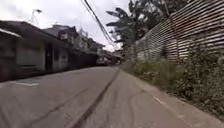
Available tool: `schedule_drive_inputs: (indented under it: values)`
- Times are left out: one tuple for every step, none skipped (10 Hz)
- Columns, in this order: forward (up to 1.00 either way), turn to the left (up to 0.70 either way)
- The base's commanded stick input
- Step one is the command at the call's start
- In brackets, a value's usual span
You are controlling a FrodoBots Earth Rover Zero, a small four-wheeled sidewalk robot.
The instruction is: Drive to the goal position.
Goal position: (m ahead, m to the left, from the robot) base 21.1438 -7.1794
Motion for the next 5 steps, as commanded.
schedule_drive_inputs:
  values:
    - [0.70, 0.01]
    - [0.70, 0.01]
    - [0.70, 0.01]
    - [0.70, 0.01]
    - [0.70, 0.01]
